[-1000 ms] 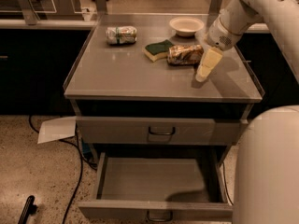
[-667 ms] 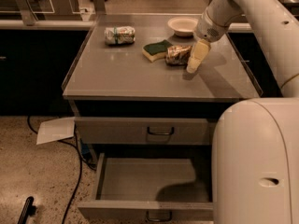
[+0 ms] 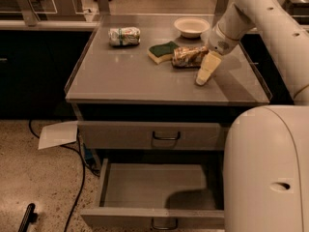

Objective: Place orange can into middle drawer

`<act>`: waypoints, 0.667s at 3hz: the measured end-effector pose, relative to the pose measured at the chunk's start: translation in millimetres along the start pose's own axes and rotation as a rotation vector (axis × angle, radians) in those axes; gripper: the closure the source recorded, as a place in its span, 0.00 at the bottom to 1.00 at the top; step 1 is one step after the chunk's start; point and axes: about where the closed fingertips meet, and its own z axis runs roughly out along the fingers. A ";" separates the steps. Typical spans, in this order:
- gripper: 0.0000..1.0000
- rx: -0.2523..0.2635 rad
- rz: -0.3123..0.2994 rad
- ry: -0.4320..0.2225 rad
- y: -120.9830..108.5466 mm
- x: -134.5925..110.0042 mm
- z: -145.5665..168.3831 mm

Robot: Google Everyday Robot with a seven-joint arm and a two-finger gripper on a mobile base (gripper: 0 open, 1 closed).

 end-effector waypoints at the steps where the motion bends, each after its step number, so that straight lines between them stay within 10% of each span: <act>1: 0.00 -0.048 0.055 0.010 7.2 17.5 19.0; 2: 0.19 -0.048 0.055 0.010 7.0 16.9 17.6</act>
Offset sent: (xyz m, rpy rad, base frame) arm -0.0059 -0.0071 -0.0268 0.0151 0.0645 -0.0332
